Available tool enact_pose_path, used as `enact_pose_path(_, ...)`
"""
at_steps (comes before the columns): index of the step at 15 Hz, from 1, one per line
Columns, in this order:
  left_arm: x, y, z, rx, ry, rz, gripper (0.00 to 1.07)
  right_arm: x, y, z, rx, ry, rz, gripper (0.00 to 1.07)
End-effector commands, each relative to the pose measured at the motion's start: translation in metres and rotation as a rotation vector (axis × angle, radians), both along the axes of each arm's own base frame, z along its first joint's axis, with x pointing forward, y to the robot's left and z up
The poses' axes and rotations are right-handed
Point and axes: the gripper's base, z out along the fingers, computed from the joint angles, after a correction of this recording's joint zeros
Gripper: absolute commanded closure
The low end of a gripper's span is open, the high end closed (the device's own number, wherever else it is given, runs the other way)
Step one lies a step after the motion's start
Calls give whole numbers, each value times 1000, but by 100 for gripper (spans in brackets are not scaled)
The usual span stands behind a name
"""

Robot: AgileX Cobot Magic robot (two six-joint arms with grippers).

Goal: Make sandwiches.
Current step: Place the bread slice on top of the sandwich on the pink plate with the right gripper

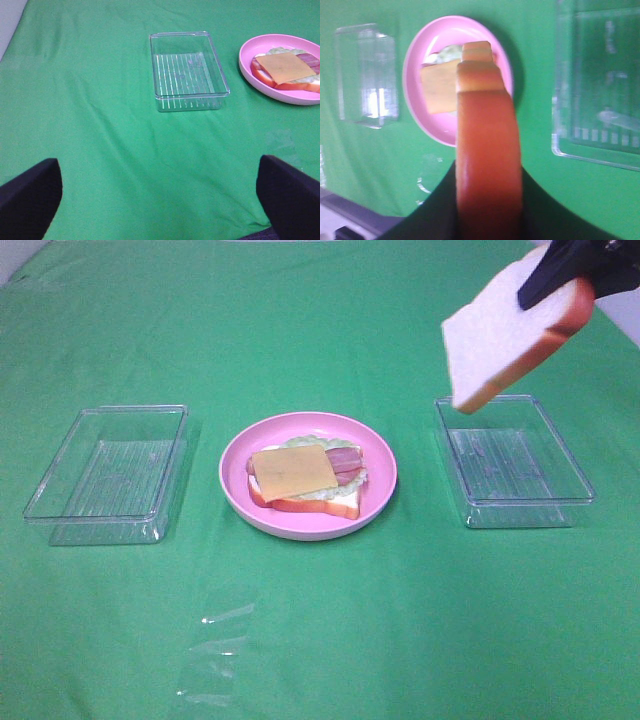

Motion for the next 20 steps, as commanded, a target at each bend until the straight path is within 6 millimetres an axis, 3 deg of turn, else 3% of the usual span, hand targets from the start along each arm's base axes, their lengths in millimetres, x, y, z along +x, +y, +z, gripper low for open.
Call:
enact_pose_path(1, -3, 0, 0, -8, -24, 1, 9, -3, 21, -16, 249, -42, 46, 107)
enact_pose_path(2, -3, 0, 0, -8, -24, 1, 9, -3, 37, -31, 348, -37, 82, 107)
enact_pose_path(6, -3, 0, 0, -8, -24, 1, 9, 13, 87, -80, 332, 22, 89, 107)
enact_pose_path(9, -3, 0, 0, -8, -24, 1, 9, 30, 104, -107, 359, 84, 90, 107)
enact_pose_path(15, -3, -1, 0, -10, -24, -1, 9, 63, 113, -150, 398, 146, 49, 107)
enact_pose_path(20, -3, -1, 0, -10, -24, -1, 9, 67, 129, -171, 402, 187, 70, 107)
